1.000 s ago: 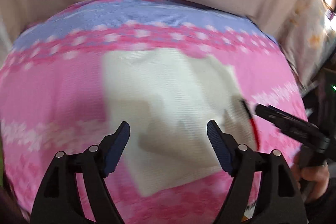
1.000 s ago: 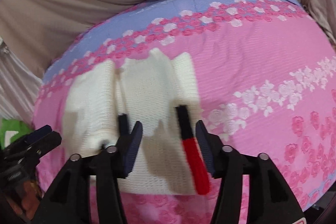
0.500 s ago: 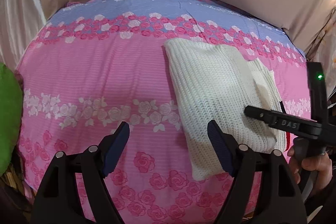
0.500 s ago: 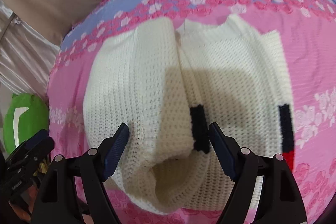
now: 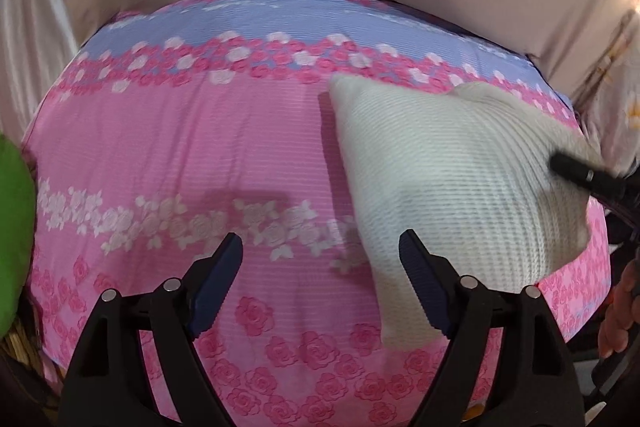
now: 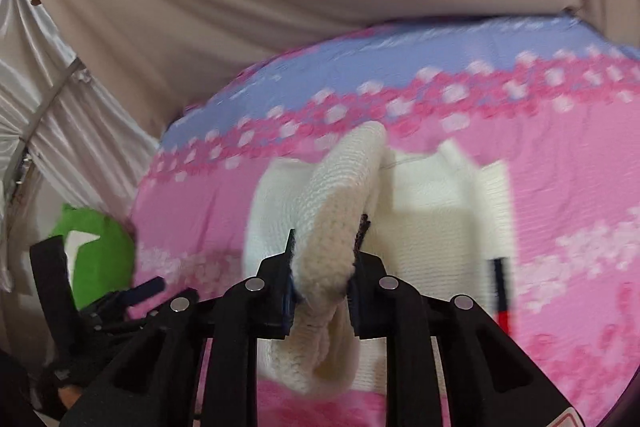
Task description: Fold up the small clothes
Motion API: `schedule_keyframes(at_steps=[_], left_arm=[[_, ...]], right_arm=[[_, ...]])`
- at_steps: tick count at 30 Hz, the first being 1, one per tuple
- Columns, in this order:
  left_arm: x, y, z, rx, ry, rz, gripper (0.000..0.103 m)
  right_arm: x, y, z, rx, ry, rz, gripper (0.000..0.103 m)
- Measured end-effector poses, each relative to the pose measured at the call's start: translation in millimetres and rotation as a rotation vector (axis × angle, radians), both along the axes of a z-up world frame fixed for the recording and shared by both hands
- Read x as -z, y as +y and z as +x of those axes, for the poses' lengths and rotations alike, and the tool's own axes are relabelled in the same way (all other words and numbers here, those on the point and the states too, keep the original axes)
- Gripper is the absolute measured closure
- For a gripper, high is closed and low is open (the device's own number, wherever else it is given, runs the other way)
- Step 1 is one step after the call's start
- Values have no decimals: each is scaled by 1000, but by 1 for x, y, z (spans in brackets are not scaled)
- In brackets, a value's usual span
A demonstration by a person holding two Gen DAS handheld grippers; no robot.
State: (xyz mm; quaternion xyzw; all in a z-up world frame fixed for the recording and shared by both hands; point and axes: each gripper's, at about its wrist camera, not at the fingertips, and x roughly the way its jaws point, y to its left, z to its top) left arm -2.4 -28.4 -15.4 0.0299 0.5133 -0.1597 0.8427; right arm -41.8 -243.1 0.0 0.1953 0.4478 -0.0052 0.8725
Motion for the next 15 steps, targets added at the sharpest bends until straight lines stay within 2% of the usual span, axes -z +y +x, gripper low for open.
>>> schedule_keyframes(at_steps=[1,2,3,4,5,6,8,11,13,14,15], left_arm=[[2,-7,0,18,4,8,25],[3,-12,0,31,5,14,25],[3,-17,0,43,4,21,25],[3,-23,-1,58,-1,28,25],[3,-27,-1,69,-5,35,25],[2,-31,-2,79,-10,45,25],[2,-37,-3,95,-15,53,24],[3,-42,-3,101,-9,54,24],[3,-43,-3,102,-10,54,23],[4,-43,-3,95,-10,50,21],[4,-42,-2,88,-6,47,20]], right_arm=[[21,-12,-5,24,61,-51,83],[37,-19,-8,38,101,-57,83],[70,-32,-11,65,184,-22,83],[91,-40,-15,90,235,14,83],[108,-48,-22,128,246,91,83],[107,-52,-27,154,215,139,81],[96,-51,-29,168,175,171,76],[79,-46,-19,128,150,150,69],[69,-48,-6,110,130,99,53],[66,-52,2,105,123,82,42],[65,-56,14,90,115,75,38]])
